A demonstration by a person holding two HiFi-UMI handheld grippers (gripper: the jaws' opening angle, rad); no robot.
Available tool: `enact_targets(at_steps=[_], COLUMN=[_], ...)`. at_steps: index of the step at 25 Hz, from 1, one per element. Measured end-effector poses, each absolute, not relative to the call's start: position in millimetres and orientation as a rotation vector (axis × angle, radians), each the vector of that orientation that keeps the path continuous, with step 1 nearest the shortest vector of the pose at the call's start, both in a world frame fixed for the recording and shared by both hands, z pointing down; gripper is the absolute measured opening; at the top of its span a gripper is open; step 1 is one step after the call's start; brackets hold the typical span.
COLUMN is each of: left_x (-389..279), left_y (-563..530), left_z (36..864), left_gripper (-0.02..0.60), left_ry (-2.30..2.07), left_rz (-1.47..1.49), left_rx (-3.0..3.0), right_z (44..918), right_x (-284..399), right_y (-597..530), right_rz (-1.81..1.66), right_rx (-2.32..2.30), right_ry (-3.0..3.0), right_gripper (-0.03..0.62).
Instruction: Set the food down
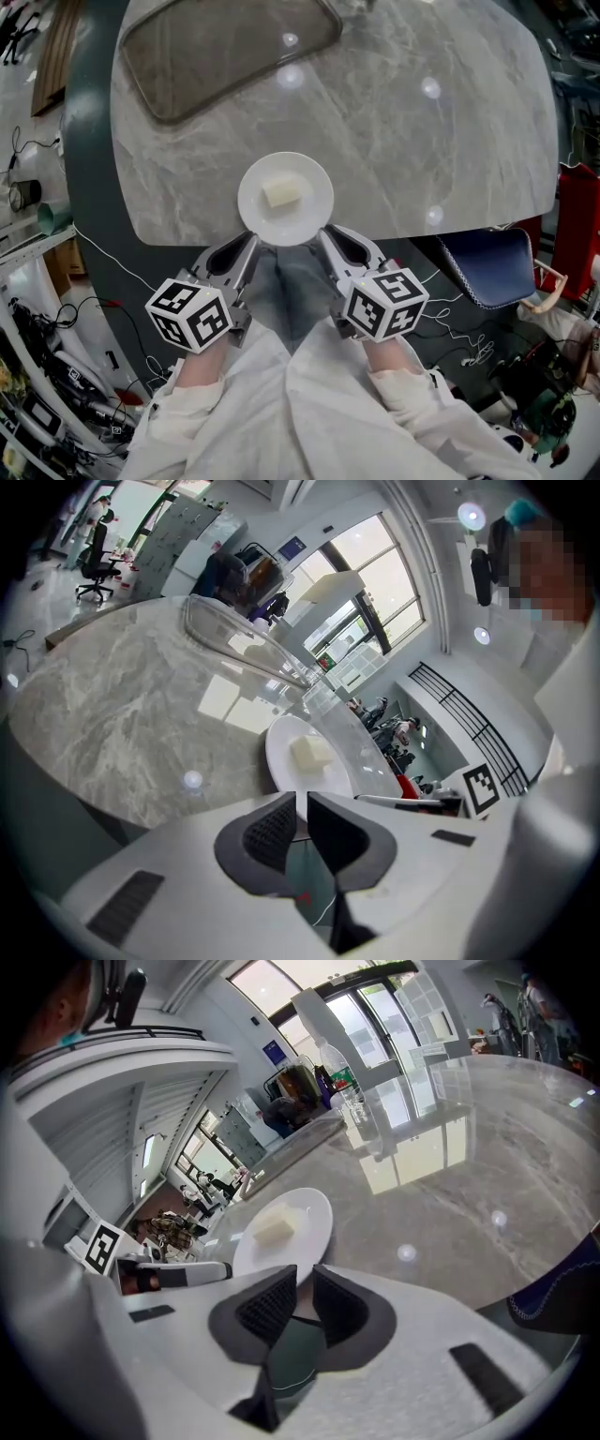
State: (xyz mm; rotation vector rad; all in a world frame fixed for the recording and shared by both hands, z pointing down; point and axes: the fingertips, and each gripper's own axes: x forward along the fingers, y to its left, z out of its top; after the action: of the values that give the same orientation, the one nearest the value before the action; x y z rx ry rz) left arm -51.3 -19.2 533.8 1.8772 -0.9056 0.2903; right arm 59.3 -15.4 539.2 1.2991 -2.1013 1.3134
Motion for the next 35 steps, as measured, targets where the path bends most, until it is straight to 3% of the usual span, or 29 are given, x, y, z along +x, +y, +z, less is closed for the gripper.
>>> enact_targets(at_steps=[1,3,9,19,35], left_x=[-52,-54,-55,-59,-58], left_y=[-19,-19,-22,-24,-35], left_z=[534,534,536,539,541], left_gripper=[0.023,0.026,0.079,0.115,0.117], left_ry=[-0.909,-0.918,-0.919,-0.952,-1.013], left_rz=[0.290,0.288,0.290,0.314,0.356], left_rx=[1.873,1.865,1.854,1.834,1.861], right_z=[540,540,542,541,544], right_x=[59,57,57,60,62], right_y=[-15,-16,-21,-26,-28], right_rz=[1.319,1.332,1.330,1.322,1.277], right_rx=[1.295,1.284,1.299,1.336,1.347], right_ry=[-2.099,-2.097,-2.084,-2.072,-2.029], right_gripper=[0.015,0.089,0.089,0.089,0.089])
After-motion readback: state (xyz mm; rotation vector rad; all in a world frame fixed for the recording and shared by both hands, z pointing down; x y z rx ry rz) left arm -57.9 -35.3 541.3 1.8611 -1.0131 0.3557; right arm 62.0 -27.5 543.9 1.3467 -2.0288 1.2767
